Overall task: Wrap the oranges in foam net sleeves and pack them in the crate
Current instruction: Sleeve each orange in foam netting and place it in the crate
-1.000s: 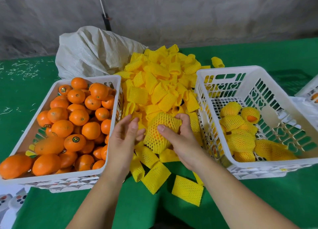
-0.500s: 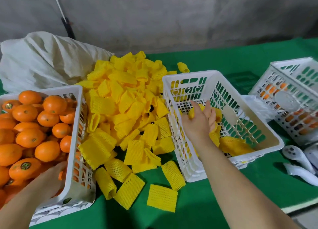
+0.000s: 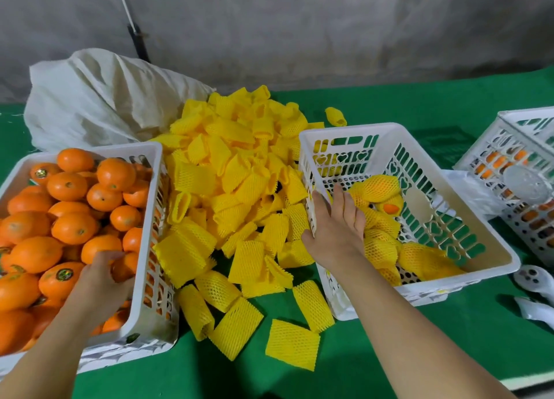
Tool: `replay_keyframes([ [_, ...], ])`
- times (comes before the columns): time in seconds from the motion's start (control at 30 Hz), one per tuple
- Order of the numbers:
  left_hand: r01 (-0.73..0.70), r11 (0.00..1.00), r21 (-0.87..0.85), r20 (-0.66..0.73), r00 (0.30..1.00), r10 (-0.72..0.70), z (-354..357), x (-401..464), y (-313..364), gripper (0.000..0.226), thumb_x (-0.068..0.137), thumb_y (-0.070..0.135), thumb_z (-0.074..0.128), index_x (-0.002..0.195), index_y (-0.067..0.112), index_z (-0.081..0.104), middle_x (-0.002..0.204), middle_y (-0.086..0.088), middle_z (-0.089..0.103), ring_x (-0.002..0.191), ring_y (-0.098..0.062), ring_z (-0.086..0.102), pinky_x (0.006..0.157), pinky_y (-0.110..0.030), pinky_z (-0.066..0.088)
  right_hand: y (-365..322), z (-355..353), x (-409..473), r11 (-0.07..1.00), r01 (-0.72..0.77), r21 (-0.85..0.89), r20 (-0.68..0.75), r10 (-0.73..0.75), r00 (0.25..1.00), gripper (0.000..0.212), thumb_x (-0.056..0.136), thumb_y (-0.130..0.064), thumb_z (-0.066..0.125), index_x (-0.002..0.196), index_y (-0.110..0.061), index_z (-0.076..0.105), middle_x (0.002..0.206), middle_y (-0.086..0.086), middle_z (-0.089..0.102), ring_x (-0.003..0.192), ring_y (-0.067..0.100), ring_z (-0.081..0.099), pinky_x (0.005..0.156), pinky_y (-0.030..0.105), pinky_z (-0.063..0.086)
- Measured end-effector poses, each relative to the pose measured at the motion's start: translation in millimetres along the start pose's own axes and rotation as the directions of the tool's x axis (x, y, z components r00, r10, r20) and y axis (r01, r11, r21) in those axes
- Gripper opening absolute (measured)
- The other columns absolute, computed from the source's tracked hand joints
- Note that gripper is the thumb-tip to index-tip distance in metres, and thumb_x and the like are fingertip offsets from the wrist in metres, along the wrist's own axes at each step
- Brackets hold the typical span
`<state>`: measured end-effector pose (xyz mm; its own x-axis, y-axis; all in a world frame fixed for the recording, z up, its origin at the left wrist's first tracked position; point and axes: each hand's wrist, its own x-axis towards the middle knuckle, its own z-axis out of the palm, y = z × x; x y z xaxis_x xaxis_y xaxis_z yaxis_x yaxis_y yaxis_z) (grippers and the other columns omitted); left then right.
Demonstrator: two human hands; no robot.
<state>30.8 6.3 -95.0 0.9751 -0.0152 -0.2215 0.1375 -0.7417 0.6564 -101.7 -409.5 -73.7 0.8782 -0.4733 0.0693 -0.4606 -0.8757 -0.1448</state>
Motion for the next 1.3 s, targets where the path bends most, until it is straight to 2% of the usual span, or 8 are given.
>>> replay_keyframes([
  [0.23, -0.060, 0.663, -0.746, -0.159, 0.983, -0.090, -1.8, -29.6, 46.0, 0.076, 0.085, 0.056, 0.077, 0.143, 0.015, 0.050, 0.123, -0.024, 0.067, 0.103, -0.036, 0.074, 0.091, -0.054, 0.062, -13.0, 3.0, -5.7, 0.964, 0.196, -0.178, 0.007, -0.198, 0.980, 0.069, 0.092, -0.056, 0.053, 0.153, -0.027, 0.039, 0.167, 0.014, 0.012, 0.154, 0.036, 0.004, 0.121, 0.055, 0.006],
  [0.43, -0.395, 0.883, -0.252, -0.189, 0.915, 0.356, 32.9, -62.2, 72.4, 0.073, 0.086, 0.059, 0.075, 0.144, 0.044, 0.035, 0.140, -0.001, 0.044, 0.110, -0.026, 0.062, 0.081, -0.039, 0.055, -43.1, 33.2, -23.4, 0.967, 0.245, 0.064, 0.375, -0.251, 0.893, 0.057, 0.100, -0.055, 0.050, 0.146, -0.021, 0.052, 0.148, 0.007, 0.046, 0.140, 0.032, 0.033, 0.114, 0.050, 0.032],
  [0.6, -0.540, 0.834, 0.109, -0.028, 0.837, 0.546, 37.4, -66.2, 69.8, 0.080, 0.085, 0.076, 0.064, 0.150, 0.035, 0.043, 0.126, 0.008, 0.038, 0.094, -0.016, 0.057, 0.069, -0.014, 0.040, -47.9, 51.3, -31.5, 0.932, 0.002, 0.363, 0.426, -0.168, 0.889, 0.035, 0.107, -0.029, 0.054, 0.135, -0.009, 0.063, 0.119, 0.016, 0.070, 0.100, 0.032, 0.065, 0.073, 0.035, 0.049],
  [0.77, -0.417, 0.868, -0.270, -0.045, 0.906, 0.421, 41.7, -80.2, 83.4, 0.070, 0.084, 0.067, 0.073, 0.142, 0.039, 0.048, 0.133, 0.011, 0.050, 0.101, -0.006, 0.065, 0.073, -0.021, 0.057, -61.4, 29.4, -34.0, 0.543, -0.258, 0.799, 0.315, -0.013, 0.949, 0.020, 0.096, -0.033, 0.074, 0.109, -0.019, 0.069, 0.109, -0.008, 0.067, 0.099, 0.013, 0.063, 0.074, 0.026, 0.048],
  [0.87, 0.052, 0.614, -0.787, 0.184, 0.971, 0.154, 60.5, -102.3, 104.4, 0.058, 0.084, 0.046, 0.083, 0.134, 0.031, 0.059, 0.126, -0.011, 0.068, 0.086, -0.021, 0.076, 0.073, -0.031, 0.062, -80.8, 10.0, -42.3, 0.255, -0.359, 0.898, 0.369, 0.006, 0.929, 0.018, 0.090, -0.043, 0.079, 0.087, -0.029, 0.068, 0.087, -0.012, 0.067, 0.082, 0.012, 0.061, 0.063, 0.028, 0.050],
  [1.03, 0.341, 0.353, -0.871, 0.419, 0.892, 0.173, 80.7, -123.7, 121.3, 0.050, 0.087, 0.029, 0.071, 0.135, 0.022, 0.057, 0.107, -0.017, 0.075, 0.085, -0.031, 0.072, 0.077, -0.035, 0.062, -101.8, 1.2, -57.7, -0.265, -0.583, 0.768, 0.553, -0.183, 0.813, 0.029, 0.085, -0.055, 0.076, 0.103, -0.032, 0.076, 0.107, -0.006, 0.078, 0.098, 0.021, 0.076, 0.080, 0.040, 0.059],
  [1.17, 0.361, 0.312, -0.879, 0.435, 0.875, 0.214, 74.6, -124.9, 127.8, 0.055, 0.082, 0.025, 0.060, 0.136, 0.021, 0.052, 0.115, -0.020, 0.063, 0.075, -0.027, 0.069, 0.069, -0.034, 0.062, -99.9, -0.4, -60.6, -0.405, -0.620, 0.672, 0.580, -0.235, 0.780, 0.030, 0.093, -0.045, 0.073, 0.116, -0.026, 0.069, 0.111, 0.007, 0.078, 0.100, 0.033, 0.076, 0.076, 0.040, 0.061],
  [1.3, 0.401, 0.223, -0.888, 0.448, 0.864, 0.231, 67.2, -128.5, 125.3, 0.070, 0.077, 0.026, 0.059, 0.145, 0.018, 0.047, 0.108, -0.018, 0.062, 0.071, -0.026, 0.063, 0.062, -0.034, 0.059, -94.8, -6.6, -61.6, -0.357, -0.604, 0.712, 0.486, -0.370, 0.792, 0.032, 0.092, -0.034, 0.077, 0.116, -0.015, 0.066, 0.122, 0.012, 0.071, 0.106, 0.032, 0.070, 0.084, 0.043, 0.057],
])
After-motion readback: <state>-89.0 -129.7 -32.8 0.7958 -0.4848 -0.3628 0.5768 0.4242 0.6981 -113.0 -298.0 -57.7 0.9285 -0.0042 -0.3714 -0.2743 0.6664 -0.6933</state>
